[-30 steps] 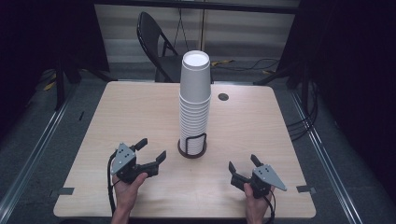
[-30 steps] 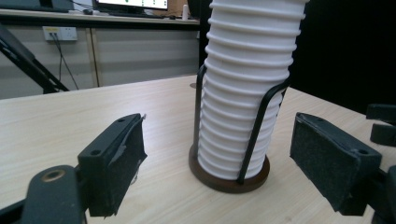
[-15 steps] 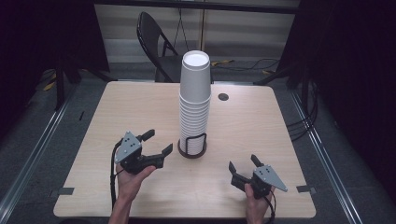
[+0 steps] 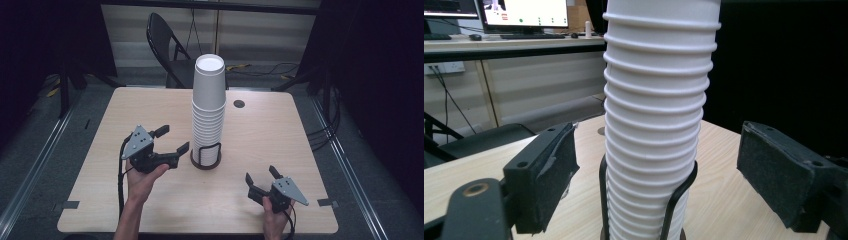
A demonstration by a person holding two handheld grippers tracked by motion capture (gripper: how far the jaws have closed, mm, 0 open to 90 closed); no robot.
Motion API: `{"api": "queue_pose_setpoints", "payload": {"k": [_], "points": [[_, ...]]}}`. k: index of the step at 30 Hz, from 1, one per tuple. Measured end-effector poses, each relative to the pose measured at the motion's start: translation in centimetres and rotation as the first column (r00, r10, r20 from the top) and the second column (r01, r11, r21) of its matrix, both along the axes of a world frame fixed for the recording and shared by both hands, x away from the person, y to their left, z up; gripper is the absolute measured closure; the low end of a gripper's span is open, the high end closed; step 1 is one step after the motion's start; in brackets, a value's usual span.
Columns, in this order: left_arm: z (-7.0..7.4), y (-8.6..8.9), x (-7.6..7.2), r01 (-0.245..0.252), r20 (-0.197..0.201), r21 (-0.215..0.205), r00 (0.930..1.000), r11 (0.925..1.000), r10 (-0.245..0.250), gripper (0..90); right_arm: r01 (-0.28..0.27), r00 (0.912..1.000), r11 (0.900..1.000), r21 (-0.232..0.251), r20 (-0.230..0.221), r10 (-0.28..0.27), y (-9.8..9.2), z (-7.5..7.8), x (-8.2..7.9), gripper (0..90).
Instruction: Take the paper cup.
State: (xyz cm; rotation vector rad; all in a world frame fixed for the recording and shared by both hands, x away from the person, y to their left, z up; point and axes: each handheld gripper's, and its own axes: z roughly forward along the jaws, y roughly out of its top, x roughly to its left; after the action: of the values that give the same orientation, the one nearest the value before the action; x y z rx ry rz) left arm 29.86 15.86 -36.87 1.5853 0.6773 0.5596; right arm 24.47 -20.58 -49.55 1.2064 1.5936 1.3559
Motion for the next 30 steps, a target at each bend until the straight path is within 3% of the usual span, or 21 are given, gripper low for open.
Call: {"api": "queue_pose_setpoints", "payload": {"k": [9, 16, 19, 25, 27, 30], "points": [[1.7, -0.6, 0.7, 0.041, 0.024, 0.025, 0.9989, 0.9989, -0.041, 15.4, -0.002, 1.0000, 1.000, -0.001, 0.000, 0.002, 0.0, 0.0, 0.0, 12.8], [3.1, -0.7, 1.6, 0.048, 0.017, -0.011, 0.9987, 0.9988, -0.048, 16.4, -0.004, 1.0000, 1.000, 0.017, -0.005, 0.004, -0.2, 0.0, 0.0, 12.9], [4.1, -0.8, 2.0, 0.049, 0.036, 0.014, 0.9981, 0.9987, -0.050, 16.3, -0.003, 1.0000, 1.000, 0.013, -0.003, 0.003, -0.1, 0.0, 0.0, 12.9], [5.2, -1.2, 2.4, 0.065, 0.044, 0.018, 0.9969, 0.9977, -0.066, 15.7, -0.003, 1.0000, 1.000, 0.008, -0.002, 0.003, -0.1, 0.0, 0.0, 12.9], [6.0, -1.3, 2.8, 0.072, 0.050, -0.014, 0.9962, 0.9973, -0.071, 15.5, -0.002, 1.0000, 1.000, 0.003, -0.004, 0.002, 0.0, 0.0, 0.0, 12.9], [6.5, -1.3, 3.2, 0.100, 0.042, -0.020, 0.9942, 0.9948, -0.099, 15.4, 0.000, 1.0000, 1.000, 0.004, -0.003, 0.000, 0.0, 0.0, 0.0, 13.1]]}}
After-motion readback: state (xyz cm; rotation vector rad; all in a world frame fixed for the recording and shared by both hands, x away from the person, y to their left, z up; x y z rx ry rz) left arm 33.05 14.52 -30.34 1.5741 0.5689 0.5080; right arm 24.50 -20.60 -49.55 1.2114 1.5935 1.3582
